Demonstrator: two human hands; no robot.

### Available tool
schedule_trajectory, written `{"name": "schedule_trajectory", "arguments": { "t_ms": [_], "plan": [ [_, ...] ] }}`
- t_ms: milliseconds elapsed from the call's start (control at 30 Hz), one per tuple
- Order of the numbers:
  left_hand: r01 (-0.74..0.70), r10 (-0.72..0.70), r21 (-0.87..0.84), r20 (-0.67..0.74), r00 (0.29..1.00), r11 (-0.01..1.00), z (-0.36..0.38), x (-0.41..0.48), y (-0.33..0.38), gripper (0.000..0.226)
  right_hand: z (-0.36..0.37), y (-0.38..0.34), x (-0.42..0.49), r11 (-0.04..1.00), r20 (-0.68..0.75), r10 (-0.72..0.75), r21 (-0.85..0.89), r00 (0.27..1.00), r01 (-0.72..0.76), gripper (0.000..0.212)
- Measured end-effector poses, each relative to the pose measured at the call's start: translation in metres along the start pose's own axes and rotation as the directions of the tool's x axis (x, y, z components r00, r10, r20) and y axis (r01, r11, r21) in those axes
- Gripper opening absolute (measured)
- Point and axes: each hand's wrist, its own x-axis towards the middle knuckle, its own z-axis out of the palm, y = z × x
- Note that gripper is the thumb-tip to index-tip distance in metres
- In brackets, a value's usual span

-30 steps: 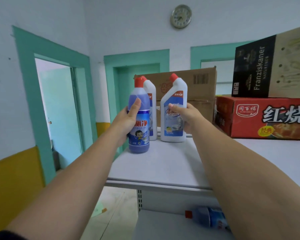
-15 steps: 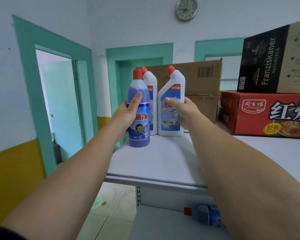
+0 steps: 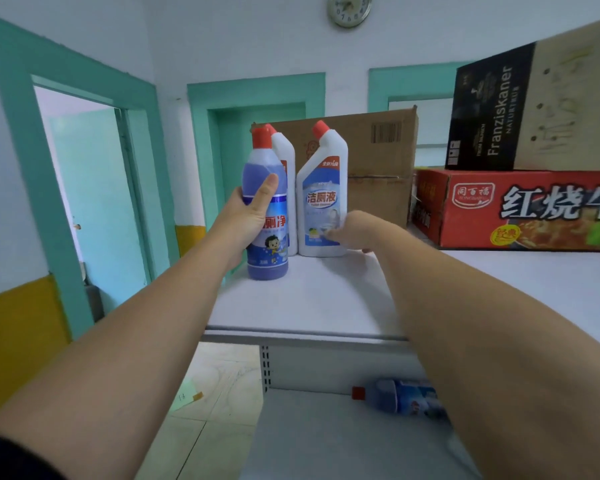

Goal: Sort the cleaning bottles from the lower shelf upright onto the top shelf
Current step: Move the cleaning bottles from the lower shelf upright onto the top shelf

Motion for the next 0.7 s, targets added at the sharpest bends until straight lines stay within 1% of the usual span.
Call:
{"name": "schedule_trajectory", "arguments": {
  "t_ms": [33,100,167,200,233,300,433,533,700],
  "plan": [
    [-0.002,0.002,0.007,0.004,1.000,1.000,0.003,-0.004,0.002,0.086,-0.001,0.007,-0.005,0.985,0.006,-0.014,-0.174,1.000,0.015,0.029],
    [-0.021,0.021,0.012,-0.007,1.000,1.000,0.010,-0.008,0.003,0.081,-0.004,0.018,-0.017,0.912,0.029,-0.018,-0.409,0.999,0.028,0.032],
    [-0.060,0.060,-0.014,-0.018,0.998,0.998,0.021,-0.013,0.005,0.066,-0.008,0.030,-0.029,0.836,0.030,-0.007,-0.548,1.000,0.023,0.035],
    [-0.073,0.073,-0.030,-0.011,0.997,0.997,0.029,-0.016,0.007,0.060,-0.013,0.035,-0.036,0.808,0.029,-0.003,-0.589,1.000,0.019,0.036],
    [-0.074,0.074,-0.038,-0.003,0.997,0.997,0.038,-0.020,0.009,0.056,-0.018,0.040,-0.043,0.790,0.026,-0.001,-0.613,1.000,0.017,0.037],
    [-0.080,0.081,-0.054,0.021,0.996,0.995,0.059,-0.030,0.015,0.055,-0.032,0.050,-0.061,0.768,0.017,0.006,-0.640,1.000,0.006,0.039],
    [-0.078,0.089,-0.115,0.090,0.992,0.990,0.115,-0.055,0.029,0.046,-0.070,0.078,-0.108,0.752,-0.042,0.037,-0.656,0.998,-0.056,0.038],
    [-0.052,0.083,-0.175,0.173,0.981,0.983,0.161,-0.075,0.044,0.049,-0.106,0.105,-0.148,0.757,-0.115,0.088,-0.638,0.989,-0.141,0.038],
    [0.010,0.086,-0.265,0.345,0.935,0.964,0.240,-0.110,0.069,0.043,-0.170,0.163,-0.214,0.690,-0.170,0.155,-0.686,0.973,-0.230,0.037]
  ]
}}
